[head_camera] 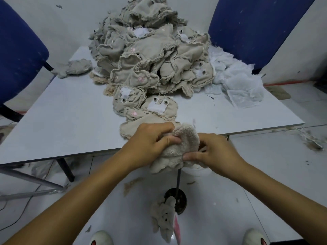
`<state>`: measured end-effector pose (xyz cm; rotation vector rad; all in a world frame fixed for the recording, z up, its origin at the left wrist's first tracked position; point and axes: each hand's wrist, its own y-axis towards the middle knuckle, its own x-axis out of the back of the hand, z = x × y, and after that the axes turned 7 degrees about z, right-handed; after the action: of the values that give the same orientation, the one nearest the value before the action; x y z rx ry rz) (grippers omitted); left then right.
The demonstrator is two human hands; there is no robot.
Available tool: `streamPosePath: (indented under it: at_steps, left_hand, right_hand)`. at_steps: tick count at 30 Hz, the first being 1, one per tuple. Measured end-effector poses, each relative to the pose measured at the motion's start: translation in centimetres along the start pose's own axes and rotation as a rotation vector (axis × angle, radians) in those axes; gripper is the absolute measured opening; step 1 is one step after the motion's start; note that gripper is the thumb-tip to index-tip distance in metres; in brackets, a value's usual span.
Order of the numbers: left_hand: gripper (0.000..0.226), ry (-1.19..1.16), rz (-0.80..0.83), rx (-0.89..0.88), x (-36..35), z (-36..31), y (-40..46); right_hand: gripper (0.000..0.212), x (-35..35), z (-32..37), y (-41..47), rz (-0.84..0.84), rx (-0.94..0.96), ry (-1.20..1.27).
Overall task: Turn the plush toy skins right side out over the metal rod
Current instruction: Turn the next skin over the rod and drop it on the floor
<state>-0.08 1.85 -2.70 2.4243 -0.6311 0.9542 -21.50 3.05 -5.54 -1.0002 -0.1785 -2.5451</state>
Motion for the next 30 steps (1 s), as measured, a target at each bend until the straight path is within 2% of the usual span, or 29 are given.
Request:
streamPosePath:
  at_steps: [2,4,6,8,10,11,12,14,16,17,19,22,25,30]
  left_hand:
    - [0.028,-0.044,-0.049,0.002,-0.1,0.1,-0.2]
    - [0.027,-0.199,-0.127,0.029,0.1,0.1,-0.4]
    - [0.029,-0.391,-0.186,0.055,0.8,0.5,-0.3]
    - [0.037,-0.475,-0.149,0.088,1.8,1.1,-0.3]
    - [0.011,-0.446,0.001,0.131,2.6,1.4,-0.5]
    - [0.010,-0.375,0.110,0.148,2.7,1.5,-0.6]
    - [0.022,-0.289,0.188,0.172,2.7,1.4,-0.6]
    - [0.038,-0.228,0.245,0.222,2.8,1.1,-0.5]
    - [0.056,-0.379,0.280,0.203,3.6,0.4,-0.1]
    - [0.062,-0.448,0.281,0.178,4.1,-0.1,0.0]
    - [0.058,-0.446,0.181,0.137,4.8,-1.4,0.4]
    - [0.040,-0.205,-0.018,0.089,4.4,-3.1,1.2]
    - [0.020,-0.025,-0.023,0.045,3.7,-3.5,1.7]
    - [0.015,-0.183,0.005,0.047,3.8,-2.3,1.0]
  right_hand:
    - [0.031,0.1,-0.2,0.0,0.073,-0.017,-0.049]
    - [0.027,0.7,0.2,-0.3,0.052,0.015,-0.014]
    - [0.017,1.6,0.8,-0.7,-0.054,0.103,0.073]
    - [0.010,2.1,1.4,-1.0,-0.188,0.226,0.131]
    - [0.010,2.1,2.0,-1.2,-0.294,0.307,0.128]
    - [0.011,1.9,2.3,-1.2,-0.330,0.332,0.111]
    - [0.013,1.8,2.6,-1.1,-0.355,0.345,0.091]
    - [0.017,1.6,3.0,-0.9,-0.377,0.348,0.053]
    - [0.019,1.9,3.3,-0.7,-0.390,0.364,-0.005]
    - [0.021,2.1,3.5,-0.6,-0.393,0.370,-0.042]
    - [0.023,2.5,3.8,-0.5,-0.394,0.380,-0.126]
    - [0.030,2.9,4.2,-0.4,-0.402,0.402,-0.210]
    - [0.037,3.3,4.7,-0.2,-0.398,0.420,-0.142]
    - [0.040,3.5,3.8,-0.2,-0.231,0.333,-0.061]
